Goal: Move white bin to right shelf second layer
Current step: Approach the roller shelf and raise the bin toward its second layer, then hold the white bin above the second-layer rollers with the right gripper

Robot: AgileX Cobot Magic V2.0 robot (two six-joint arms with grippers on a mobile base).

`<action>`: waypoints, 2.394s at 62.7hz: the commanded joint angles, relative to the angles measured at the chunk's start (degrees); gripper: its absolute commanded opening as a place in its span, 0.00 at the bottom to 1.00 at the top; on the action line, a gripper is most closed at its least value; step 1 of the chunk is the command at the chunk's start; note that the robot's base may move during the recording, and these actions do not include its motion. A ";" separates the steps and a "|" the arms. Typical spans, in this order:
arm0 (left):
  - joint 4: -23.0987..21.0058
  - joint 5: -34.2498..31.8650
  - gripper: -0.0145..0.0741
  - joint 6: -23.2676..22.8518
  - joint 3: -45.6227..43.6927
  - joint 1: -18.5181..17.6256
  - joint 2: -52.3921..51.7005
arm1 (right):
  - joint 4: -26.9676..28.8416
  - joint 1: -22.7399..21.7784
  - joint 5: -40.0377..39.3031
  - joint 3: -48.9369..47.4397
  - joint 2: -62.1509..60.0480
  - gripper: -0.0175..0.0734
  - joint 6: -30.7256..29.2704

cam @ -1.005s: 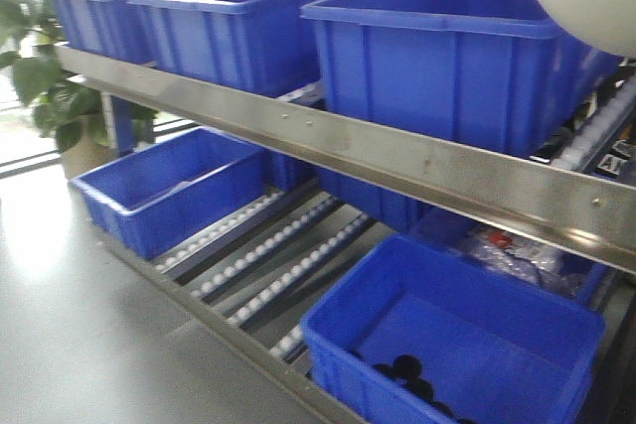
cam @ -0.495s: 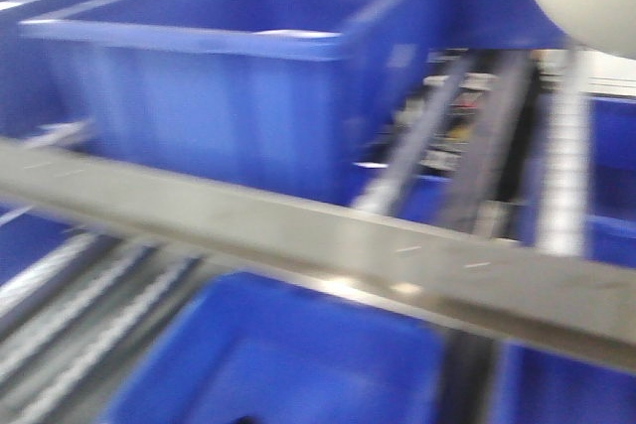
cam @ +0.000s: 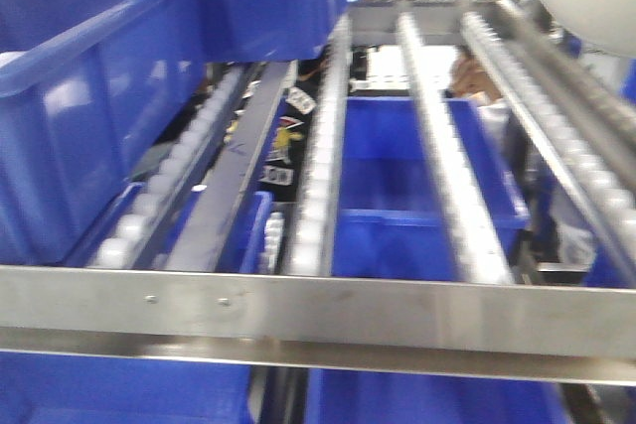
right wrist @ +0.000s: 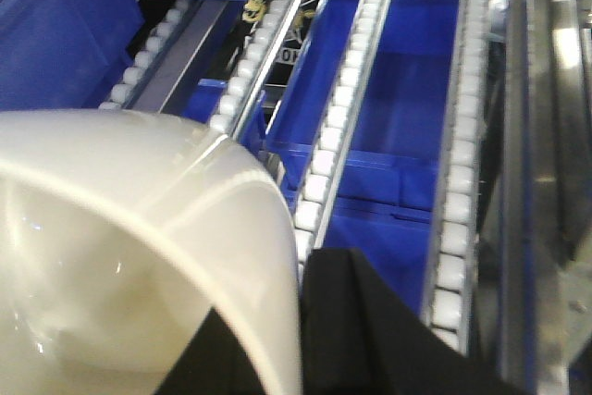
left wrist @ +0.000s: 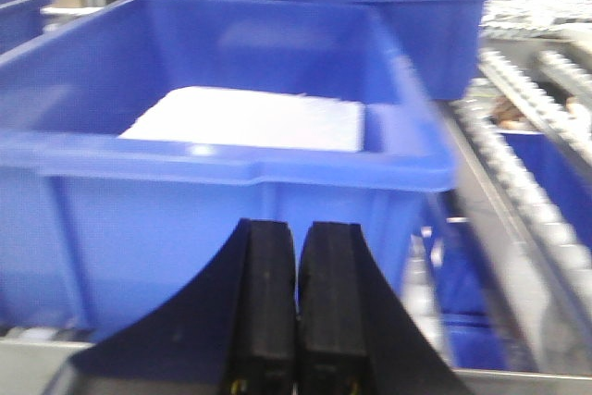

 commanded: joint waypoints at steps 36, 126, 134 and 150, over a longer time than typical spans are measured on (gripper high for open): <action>-0.53 -4.93 0.26 -0.56 2.11 -0.32 -0.18 | 0.60 -0.18 -5.32 -1.72 1.66 0.25 -0.18; -0.53 -4.93 0.26 -0.56 2.11 -0.32 -0.18 | 0.60 -0.18 -5.24 -1.72 1.66 0.25 -0.18; -0.53 -4.93 0.26 -0.56 2.11 -0.32 -0.18 | 0.60 -0.18 -5.45 -1.72 2.35 0.25 -0.18; -0.53 -4.93 0.26 -0.56 2.11 -0.32 -0.18 | 0.60 -0.18 -5.09 -1.72 2.33 0.25 -0.18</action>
